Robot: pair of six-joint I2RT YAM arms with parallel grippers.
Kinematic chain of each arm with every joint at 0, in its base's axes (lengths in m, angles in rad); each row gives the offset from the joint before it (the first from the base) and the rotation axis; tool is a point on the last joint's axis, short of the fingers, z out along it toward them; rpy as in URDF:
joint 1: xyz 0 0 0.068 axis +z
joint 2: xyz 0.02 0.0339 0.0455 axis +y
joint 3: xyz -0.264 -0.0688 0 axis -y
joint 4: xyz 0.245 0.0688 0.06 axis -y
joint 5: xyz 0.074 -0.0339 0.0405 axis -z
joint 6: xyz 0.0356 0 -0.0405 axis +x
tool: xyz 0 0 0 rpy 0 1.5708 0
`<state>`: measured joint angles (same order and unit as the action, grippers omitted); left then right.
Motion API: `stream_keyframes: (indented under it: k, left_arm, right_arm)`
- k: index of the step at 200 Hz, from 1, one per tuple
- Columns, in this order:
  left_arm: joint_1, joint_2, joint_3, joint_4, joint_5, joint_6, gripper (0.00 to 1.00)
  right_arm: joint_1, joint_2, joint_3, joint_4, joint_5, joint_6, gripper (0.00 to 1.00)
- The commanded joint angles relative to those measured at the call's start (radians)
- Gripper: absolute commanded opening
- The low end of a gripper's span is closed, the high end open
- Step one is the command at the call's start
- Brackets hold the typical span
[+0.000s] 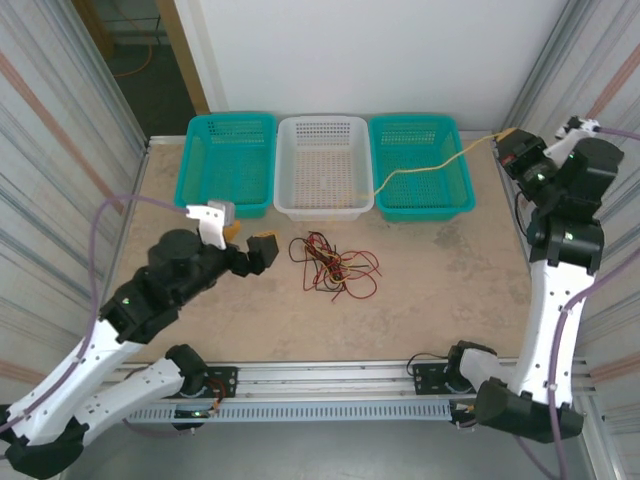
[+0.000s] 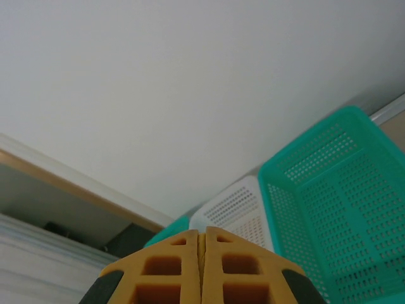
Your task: Untangle the cables
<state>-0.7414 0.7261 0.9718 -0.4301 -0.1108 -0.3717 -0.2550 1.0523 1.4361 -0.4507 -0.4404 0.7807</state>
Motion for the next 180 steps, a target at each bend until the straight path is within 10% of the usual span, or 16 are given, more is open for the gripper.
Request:
stream_keyframes:
  k: [1, 70, 127, 180]
  left_arm:
    - [0.062, 0.102, 0.145, -0.058, 0.106, 0.226, 0.99]
    - [0.154, 0.465, 0.368, 0.006, 0.572, 0.491, 0.91]
    - [0.166, 0.583, 0.323, 0.032, 0.636, 0.482, 0.92]
    - [0.187, 0.667, 0.316, 0.019, 0.652, 0.434, 0.69]
  right_arm:
    - [0.106, 0.061, 0.050, -0.011, 0.033, -0.074, 0.00]
    - [0.374, 0.223, 0.109, 0.032, 0.054, -0.095, 0.00]
    - [0.440, 0.307, 0.179, 0.035, 0.016, -0.087, 0.00]
    - [0.454, 0.342, 0.191, 0.064, -0.013, -0.069, 0.00]
